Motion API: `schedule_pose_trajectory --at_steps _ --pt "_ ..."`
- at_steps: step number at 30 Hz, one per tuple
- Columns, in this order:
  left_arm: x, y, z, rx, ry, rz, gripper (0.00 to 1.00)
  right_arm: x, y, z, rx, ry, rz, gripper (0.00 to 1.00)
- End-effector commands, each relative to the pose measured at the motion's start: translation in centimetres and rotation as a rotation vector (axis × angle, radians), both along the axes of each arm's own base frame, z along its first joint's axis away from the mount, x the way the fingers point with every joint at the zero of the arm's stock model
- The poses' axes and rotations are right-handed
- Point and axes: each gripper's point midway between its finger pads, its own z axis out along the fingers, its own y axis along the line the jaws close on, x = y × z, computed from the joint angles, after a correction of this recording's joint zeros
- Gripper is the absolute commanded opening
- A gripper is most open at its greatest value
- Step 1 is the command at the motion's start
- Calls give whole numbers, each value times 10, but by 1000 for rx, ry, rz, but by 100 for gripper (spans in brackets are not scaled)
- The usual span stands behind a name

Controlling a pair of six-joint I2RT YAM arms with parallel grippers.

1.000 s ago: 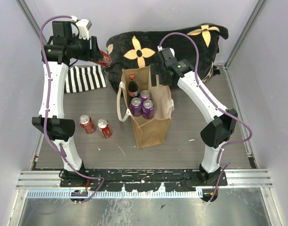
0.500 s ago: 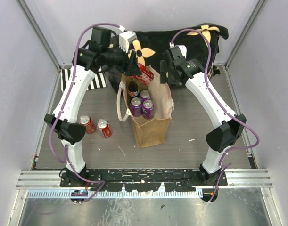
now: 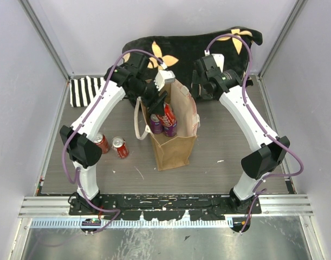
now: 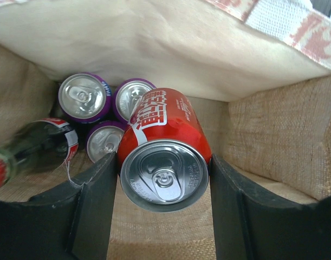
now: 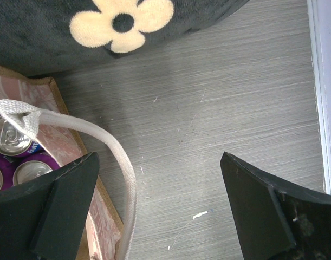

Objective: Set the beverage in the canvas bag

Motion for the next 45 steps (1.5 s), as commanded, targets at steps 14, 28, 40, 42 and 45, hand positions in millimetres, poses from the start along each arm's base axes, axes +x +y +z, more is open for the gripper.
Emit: schedule_pose_trajectory --at_steps 14,28,40,42,45 --pt "-25 16 -58 214 -104 -274 0 -8 -16 8 27 -32 -35 100" --pt "-15 18 -104 305 -105 -263 0 -6 -19 7 22 -20 -24 100" --pt "-18 5 -121 313 -59 -242 0 -9 -25 8 18 -18 -36 100" --pt "-20 2 -123 312 -48 -238 0 -9 -26 9 16 -19 -40 100" --pt "-24 -1 -130 316 -31 -238 0 -8 -27 11 19 -25 -40 100"
